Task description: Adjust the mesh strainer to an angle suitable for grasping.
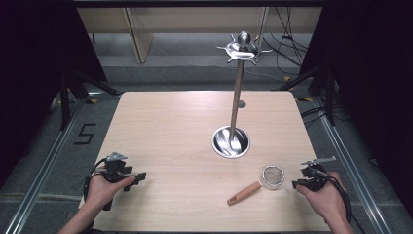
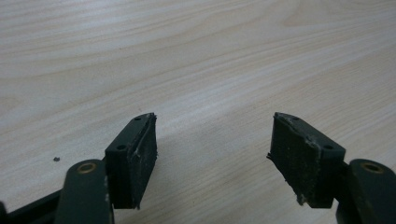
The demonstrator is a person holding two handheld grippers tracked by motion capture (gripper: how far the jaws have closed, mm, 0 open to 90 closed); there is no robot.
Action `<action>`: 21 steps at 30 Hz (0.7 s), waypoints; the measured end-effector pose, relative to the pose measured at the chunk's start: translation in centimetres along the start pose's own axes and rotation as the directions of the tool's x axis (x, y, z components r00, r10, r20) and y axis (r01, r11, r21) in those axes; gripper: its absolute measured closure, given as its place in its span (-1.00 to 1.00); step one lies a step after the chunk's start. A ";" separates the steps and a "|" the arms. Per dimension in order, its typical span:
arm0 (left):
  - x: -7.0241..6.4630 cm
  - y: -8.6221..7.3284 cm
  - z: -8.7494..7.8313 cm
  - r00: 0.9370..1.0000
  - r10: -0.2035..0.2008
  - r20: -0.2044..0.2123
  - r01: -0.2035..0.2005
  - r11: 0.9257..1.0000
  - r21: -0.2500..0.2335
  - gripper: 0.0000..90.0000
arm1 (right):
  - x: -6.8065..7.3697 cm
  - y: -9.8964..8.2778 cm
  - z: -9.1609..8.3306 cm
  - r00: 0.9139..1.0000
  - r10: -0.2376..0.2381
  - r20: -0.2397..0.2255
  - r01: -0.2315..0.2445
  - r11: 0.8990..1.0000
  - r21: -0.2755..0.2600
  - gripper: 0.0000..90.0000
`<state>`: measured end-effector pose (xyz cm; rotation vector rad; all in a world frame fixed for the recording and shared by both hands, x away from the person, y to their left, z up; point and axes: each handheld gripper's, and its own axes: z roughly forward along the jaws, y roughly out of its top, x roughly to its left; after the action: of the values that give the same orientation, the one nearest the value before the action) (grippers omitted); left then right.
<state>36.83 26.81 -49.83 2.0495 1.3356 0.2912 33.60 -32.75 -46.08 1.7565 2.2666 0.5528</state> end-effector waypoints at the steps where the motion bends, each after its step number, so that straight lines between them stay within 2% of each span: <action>1: -0.1 0.0 0.0 1.000 0.004 -0.007 -0.004 1.000 0.003 -0.31 | 0.1 0.0 0.0 1.000 0.013 -0.008 -0.013 1.000 0.005 0.74; 7: 0.0 0.0 0.0 1.000 0.004 0.010 -0.004 1.000 0.005 -0.30 | 1.0 0.1 -0.2 0.999 0.022 -0.043 -0.019 0.998 0.060 1.00; 8: 0.0 0.0 0.0 1.000 0.000 0.012 0.000 1.000 0.001 -0.30 | 1.3 0.1 -0.3 0.997 0.032 -0.064 -0.027 0.997 0.069 1.00; 9: 0.0 0.0 0.0 1.000 0.003 0.015 -0.003 1.000 0.005 -0.30 | 1.6 0.2 -0.4 0.996 0.018 -0.082 -0.010 0.996 0.094 1.00; 11: 0.0 0.0 0.0 1.000 0.005 0.015 -0.005 1.000 0.000 -0.30 | 2.5 0.4 -0.3 0.996 0.006 -0.093 0.004 0.994 0.109 1.00; 12: 0.0 0.0 0.0 1.000 0.005 0.015 -0.005 1.000 0.001 -0.30 | 3.1 0.5 -0.3 0.995 0.021 -0.101 -0.005 0.988 0.152 1.00; 14: -0.2 0.0 0.2 1.000 -0.015 0.010 0.015 1.000 -0.019 -0.30 | 4.1 0.6 -0.2 0.991 -0.011 -0.135 0.035 0.983 0.178 1.00; 15: -0.2 0.0 0.1 1.000 -0.022 0.021 0.022 1.000 -0.014 -0.30 | 4.4 0.6 0.1 0.990 -0.051 -0.134 0.073 0.983 0.169 1.00; 16: -0.1 0.0 0.0 1.000 0.003 0.021 -0.004 1.000 0.003 -0.30 | 5.1 0.7 0.0 0.987 -0.035 -0.154 0.066 0.978 0.199 1.00; 17: -0.1 0.0 0.0 1.000 0.004 0.023 -0.004 1.000 0.004 -0.30 | 5.3 0.8 0.2 0.985 -0.081 -0.155 0.109 0.977 0.183 1.00; 18: -0.1 0.0 0.0 1.000 0.005 0.025 -0.005 1.000 0.003 -0.30 | 5.7 0.9 0.3 0.980 -0.100 -0.174 0.132 0.974 0.184 1.00; 19: -0.2 0.0 0.0 1.000 -0.003 0.021 0.003 1.000 -0.007 -0.30 | 6.2 1.0 0.4 0.980 -0.111 -0.168 0.143 0.971 0.191 1.00; 21: -0.2 0.0 -0.1 1.000 0.004 0.013 -0.004 1.000 -0.002 -0.30 | 7.0 1.2 0.6 0.969 -0.137 -0.204 0.177 0.965 0.193 1.00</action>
<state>36.70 26.70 -49.77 2.0493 1.3224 0.2801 33.06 -25.64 -45.77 1.6542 2.6564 0.4814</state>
